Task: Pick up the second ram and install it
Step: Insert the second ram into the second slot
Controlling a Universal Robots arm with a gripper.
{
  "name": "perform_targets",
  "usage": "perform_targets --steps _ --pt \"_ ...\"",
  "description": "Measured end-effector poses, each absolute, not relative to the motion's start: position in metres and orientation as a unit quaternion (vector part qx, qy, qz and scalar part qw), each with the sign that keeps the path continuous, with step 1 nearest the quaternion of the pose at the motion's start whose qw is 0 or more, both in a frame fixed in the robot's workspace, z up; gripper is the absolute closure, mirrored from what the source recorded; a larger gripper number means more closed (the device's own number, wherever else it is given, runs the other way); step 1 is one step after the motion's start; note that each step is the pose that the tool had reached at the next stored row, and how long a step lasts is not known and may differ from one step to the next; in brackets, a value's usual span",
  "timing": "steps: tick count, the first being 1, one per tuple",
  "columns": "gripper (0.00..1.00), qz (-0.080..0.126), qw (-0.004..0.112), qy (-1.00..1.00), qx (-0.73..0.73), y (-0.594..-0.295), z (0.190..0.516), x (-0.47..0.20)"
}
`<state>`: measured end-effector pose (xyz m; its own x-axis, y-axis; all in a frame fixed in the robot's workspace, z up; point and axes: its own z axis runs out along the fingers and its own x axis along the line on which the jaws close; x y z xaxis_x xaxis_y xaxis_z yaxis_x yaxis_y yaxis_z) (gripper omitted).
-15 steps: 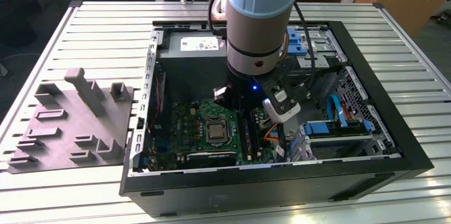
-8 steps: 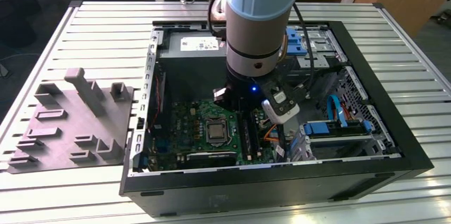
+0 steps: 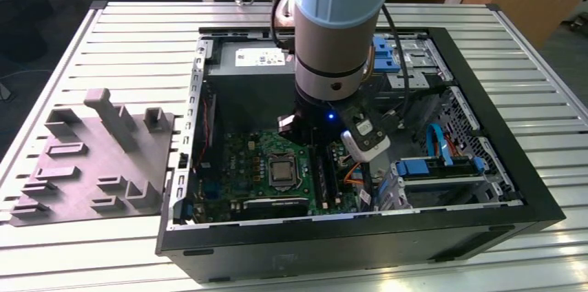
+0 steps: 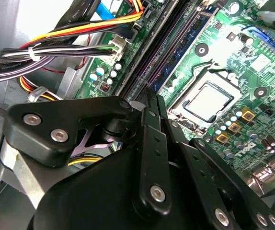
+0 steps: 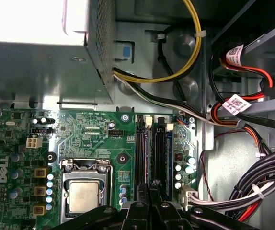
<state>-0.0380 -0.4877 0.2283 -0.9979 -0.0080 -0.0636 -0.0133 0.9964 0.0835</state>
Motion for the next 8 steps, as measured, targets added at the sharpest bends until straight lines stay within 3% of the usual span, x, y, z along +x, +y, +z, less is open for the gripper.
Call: perform_targets --steps 8 --pt "0.87 0.043 0.032 0.999 -0.005 -0.4876 0.2262 -0.038"
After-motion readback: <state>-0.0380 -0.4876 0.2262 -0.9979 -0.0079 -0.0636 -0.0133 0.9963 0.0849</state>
